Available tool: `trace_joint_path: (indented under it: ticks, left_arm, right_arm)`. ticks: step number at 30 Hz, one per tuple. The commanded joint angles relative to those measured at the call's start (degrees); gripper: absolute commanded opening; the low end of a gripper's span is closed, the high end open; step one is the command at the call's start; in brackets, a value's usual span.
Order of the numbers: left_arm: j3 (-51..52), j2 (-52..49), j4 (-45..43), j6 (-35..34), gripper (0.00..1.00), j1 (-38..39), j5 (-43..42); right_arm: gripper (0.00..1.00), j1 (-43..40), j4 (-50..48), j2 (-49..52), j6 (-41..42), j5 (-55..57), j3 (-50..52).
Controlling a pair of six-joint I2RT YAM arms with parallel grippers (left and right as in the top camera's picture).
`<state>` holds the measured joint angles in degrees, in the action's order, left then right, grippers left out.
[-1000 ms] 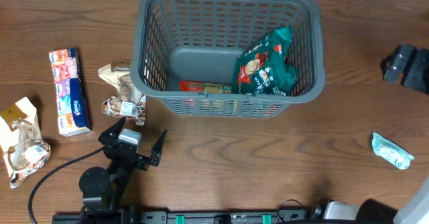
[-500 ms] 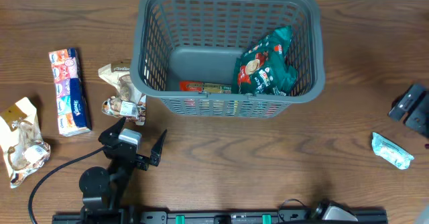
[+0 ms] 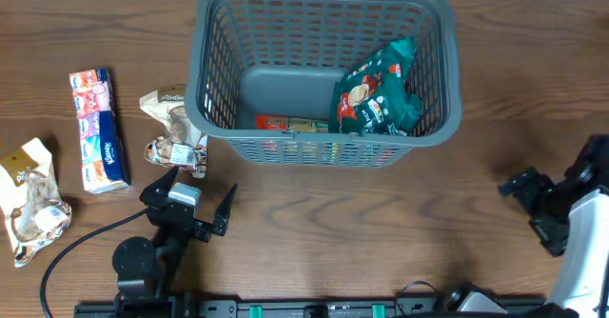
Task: Pack container
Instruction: 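Move the right gripper down onto the mint-green packet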
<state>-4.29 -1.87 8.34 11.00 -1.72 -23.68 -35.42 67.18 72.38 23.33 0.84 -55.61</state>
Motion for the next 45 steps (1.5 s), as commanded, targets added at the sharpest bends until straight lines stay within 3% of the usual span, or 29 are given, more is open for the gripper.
trace_joint_path:
  ticks: [1, 9, 20, 28, 38, 45]
  left_arm:
    - [1.3, 0.0, 0.4, 1.0, 0.99, 0.1, -0.7]
    - [1.3, 0.0, 0.4, 1.0, 0.99, 0.1, -0.8]
    - [1.3, 0.0, 0.4, 1.0, 0.99, 0.1, -0.8]
    - [1.3, 0.0, 0.4, 1.0, 0.99, 0.1, -0.8]
    - [1.3, 0.0, 0.4, 1.0, 0.99, 0.1, -0.7]
    - [1.3, 0.0, 0.4, 1.0, 0.99, 0.1, -0.7]
  right_arm:
    - [0.99, -0.9, -3.2, -0.5, 10.8, 1.2, 3.9]
    - [0.99, -0.9, -8.8, -0.5, 26.2, 13.4, 5.7]
    - [0.99, -2.9, -14.1, -0.5, 44.9, 14.3, 8.4]
    - [0.99, -8.8, -24.0, -0.5, 43.1, 14.3, 15.8]
    - [0.99, -14.1, -31.9, 0.8, 34.9, 12.3, 16.1]
    - [0.99, -14.4, -35.3, 7.3, 34.9, 10.0, 16.1]
